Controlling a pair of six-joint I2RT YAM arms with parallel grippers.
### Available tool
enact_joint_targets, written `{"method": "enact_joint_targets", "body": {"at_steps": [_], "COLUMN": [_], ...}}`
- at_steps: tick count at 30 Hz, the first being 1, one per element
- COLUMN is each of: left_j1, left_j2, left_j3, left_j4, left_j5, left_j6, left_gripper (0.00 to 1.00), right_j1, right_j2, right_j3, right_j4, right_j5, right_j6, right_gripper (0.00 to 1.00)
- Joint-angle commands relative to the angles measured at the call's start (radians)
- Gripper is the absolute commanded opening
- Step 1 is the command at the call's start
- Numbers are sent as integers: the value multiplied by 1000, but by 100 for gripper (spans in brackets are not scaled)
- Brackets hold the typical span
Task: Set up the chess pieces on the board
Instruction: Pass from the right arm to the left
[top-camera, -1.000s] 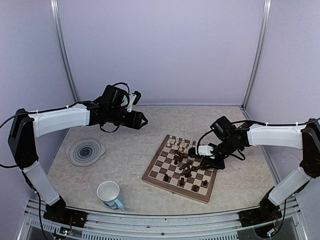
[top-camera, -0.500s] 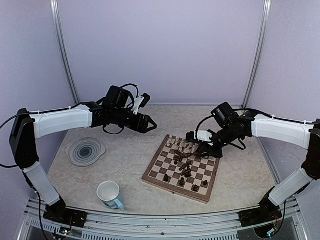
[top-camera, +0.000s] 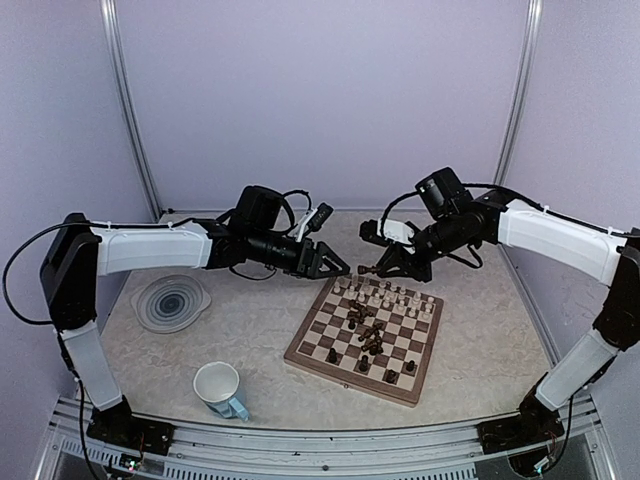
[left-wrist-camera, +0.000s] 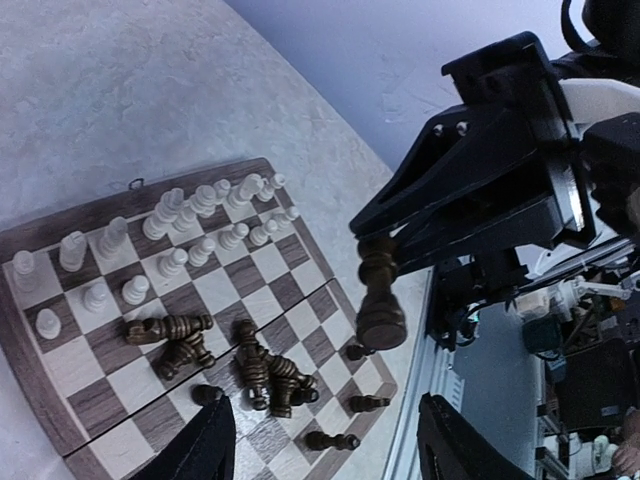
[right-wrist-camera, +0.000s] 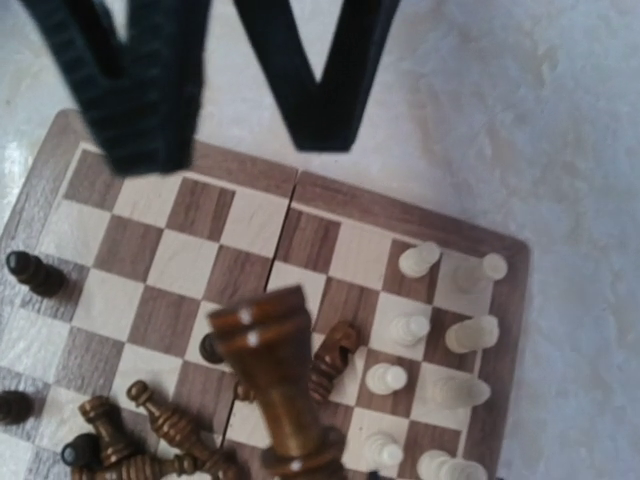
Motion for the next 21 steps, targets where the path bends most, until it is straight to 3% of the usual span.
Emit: {"method": "enact_joint_targets", "body": {"at_steps": [1, 13, 21], "left_j1": [-1, -7, -11], "left_j2": [33, 78, 102], "left_j3": [3, 3, 8], "left_j4": [121, 163, 153], "left_j5": [122, 173, 202], "left_j6": [-101, -146, -146], "left_gripper": [60, 47, 32], "right_j1": [18, 73, 86], "right_j2": [24, 69, 100], "right_j3": [41, 84, 119], "right_j4": [-46, -56, -60], "right_j5": [1, 15, 24], "right_j6": [7, -4, -3], "right_gripper": [8, 9, 9]}}
